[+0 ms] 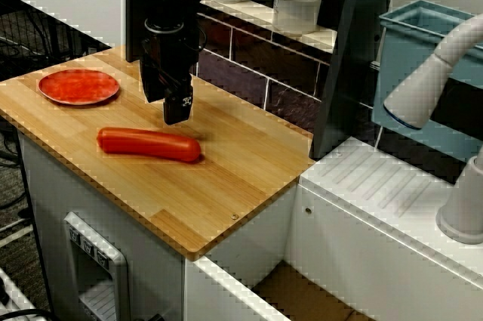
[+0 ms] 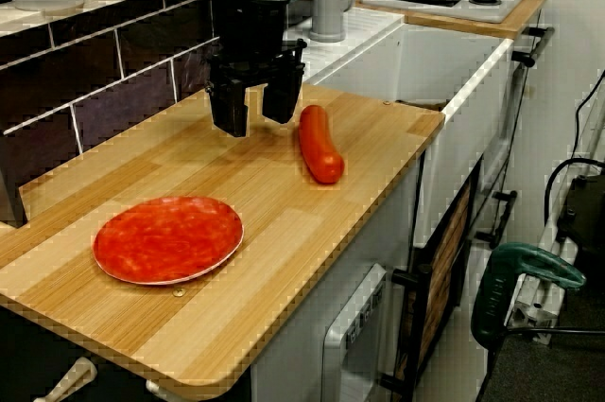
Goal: Put the object on the plate
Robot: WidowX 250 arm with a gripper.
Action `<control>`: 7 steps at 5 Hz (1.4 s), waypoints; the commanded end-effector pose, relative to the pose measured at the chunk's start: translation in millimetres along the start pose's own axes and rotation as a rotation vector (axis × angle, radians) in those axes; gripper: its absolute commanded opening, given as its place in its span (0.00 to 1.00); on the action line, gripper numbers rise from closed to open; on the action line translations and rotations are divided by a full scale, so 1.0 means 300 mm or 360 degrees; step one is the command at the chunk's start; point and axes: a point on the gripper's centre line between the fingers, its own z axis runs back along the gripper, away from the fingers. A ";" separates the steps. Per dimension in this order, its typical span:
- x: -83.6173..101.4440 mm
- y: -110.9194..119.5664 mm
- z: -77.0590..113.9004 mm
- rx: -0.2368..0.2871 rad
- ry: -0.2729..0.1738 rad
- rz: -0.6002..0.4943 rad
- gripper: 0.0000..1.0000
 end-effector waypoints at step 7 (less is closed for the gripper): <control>-0.083 -0.089 0.182 -0.0068 -0.0161 -0.0484 1.00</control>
